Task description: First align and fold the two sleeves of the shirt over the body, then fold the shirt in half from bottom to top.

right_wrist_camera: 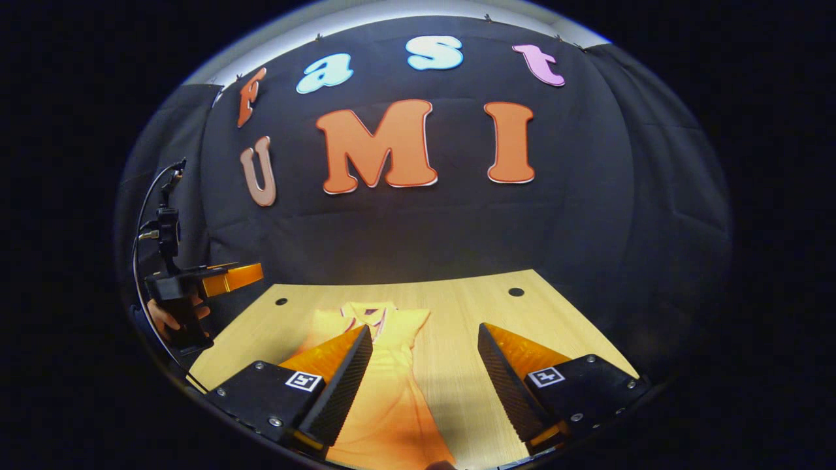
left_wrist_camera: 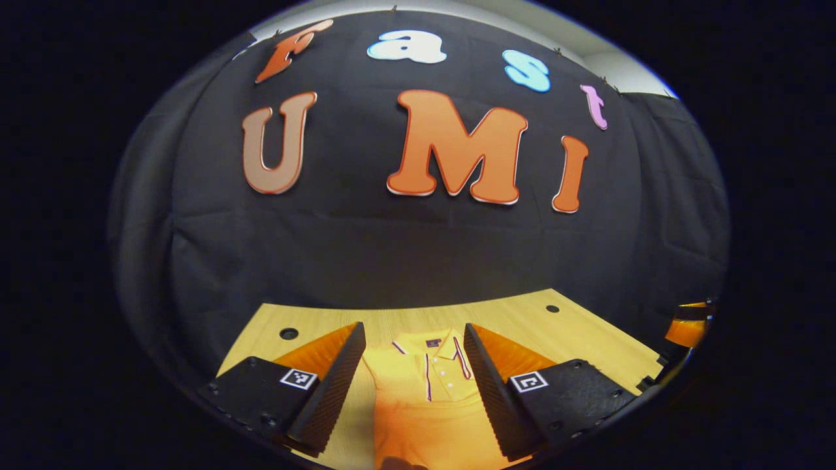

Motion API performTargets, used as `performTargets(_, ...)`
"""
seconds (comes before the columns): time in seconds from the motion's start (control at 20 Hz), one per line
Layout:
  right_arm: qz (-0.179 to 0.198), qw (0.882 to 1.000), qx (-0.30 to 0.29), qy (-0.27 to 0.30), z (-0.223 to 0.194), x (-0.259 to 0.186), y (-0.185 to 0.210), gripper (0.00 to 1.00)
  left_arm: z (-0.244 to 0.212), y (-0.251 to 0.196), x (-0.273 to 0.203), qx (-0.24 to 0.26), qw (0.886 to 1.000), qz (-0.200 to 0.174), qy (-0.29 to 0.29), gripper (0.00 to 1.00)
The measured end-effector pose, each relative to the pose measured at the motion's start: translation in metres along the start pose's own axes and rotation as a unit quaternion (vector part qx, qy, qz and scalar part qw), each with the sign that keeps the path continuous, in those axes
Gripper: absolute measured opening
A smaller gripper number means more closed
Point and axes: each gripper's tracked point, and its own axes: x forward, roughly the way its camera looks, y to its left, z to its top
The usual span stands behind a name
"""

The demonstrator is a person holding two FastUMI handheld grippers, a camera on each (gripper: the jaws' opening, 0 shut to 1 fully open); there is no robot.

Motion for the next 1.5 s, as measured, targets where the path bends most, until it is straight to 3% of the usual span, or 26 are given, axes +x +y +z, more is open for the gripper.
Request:
performTargets(0.2,0.041,0.999,-0.024,-0.013,-0.007,-0.009,0.009,0.99,0.006,-0.023,-0.059,0.026,0.998,0.047,-0.030,0.91)
performTargets(0.4,0.069,0.997,-0.038,-0.011,-0.022,-0.021,0.012,0.98,-0.004,-0.033,-0.106,0.033,0.996,0.071,-0.052,0.91)
performTargets(0.5,0.076,0.996,-0.037,0.014,-0.044,-0.023,0.011,0.99,-0.032,-0.033,-0.123,0.032,0.996,0.077,-0.026,0.91)
performTargets(0.65,0.085,0.993,-0.028,0.080,-0.094,-0.031,0.009,0.98,-0.076,-0.029,-0.144,0.031,0.995,0.093,0.024,1.00)
performTargets(0.8,0.086,0.986,-0.024,0.143,-0.142,-0.032,0.003,0.99,-0.128,-0.025,-0.152,0.015,0.992,0.091,0.081,1.00)
performTargets(0.95,0.079,0.975,-0.023,0.207,-0.193,-0.035,-0.006,0.99,-0.194,-0.020,-0.163,-0.019,0.981,0.086,0.173,1.00)
performTargets(1.15,0.069,0.955,-0.024,0.289,-0.244,-0.037,-0.008,0.99,-0.238,-0.010,-0.165,-0.041,0.959,0.083,0.267,1.00)
performTargets(1.5,0.048,0.929,-0.050,0.363,-0.281,-0.035,-0.005,0.99,-0.235,-0.016,-0.172,-0.020,0.924,0.070,0.375,1.00)
